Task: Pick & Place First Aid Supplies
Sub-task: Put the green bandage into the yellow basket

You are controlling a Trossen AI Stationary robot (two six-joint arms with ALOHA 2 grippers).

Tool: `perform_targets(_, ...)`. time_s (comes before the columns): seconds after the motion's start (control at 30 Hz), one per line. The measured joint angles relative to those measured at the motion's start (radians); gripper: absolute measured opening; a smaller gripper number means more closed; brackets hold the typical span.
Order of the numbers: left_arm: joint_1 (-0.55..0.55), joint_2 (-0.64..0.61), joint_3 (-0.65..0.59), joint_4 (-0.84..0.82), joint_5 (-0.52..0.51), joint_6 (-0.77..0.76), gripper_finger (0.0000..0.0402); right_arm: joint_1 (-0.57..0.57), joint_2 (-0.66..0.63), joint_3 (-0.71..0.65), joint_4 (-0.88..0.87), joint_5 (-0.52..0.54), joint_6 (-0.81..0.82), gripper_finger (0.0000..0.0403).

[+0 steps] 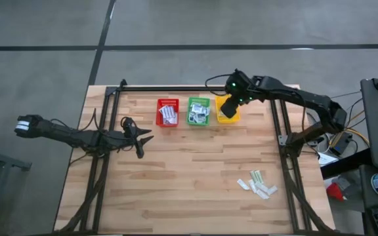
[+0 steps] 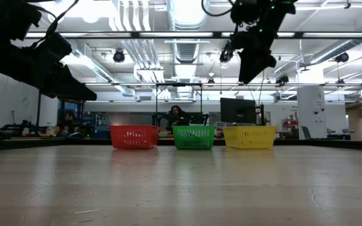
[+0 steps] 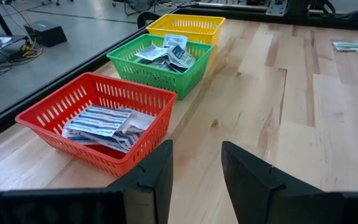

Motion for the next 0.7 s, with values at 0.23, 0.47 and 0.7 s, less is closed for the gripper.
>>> perform_targets(0.23, 0.0, 0.0, 0.0, 0.0, 0.0, 0.0, 0.0133, 0.09, -0.116, -0.101, 0.003, -0.001, 0.064, 0.0144)
perform_targets(0.47, 0.0, 0.0, 0.0, 0.0, 0.0, 0.0, 0.0133, 0.203, -0.255, -0.24, 0.008, -0.001, 0.193, 0.0144)
perform_targets(0.7, 0.0, 0.0, 0.0, 0.0, 0.0, 0.002, 0.0133, 0.341, -0.401, -0.37, 0.038, -0.001, 0.301, 0.0144)
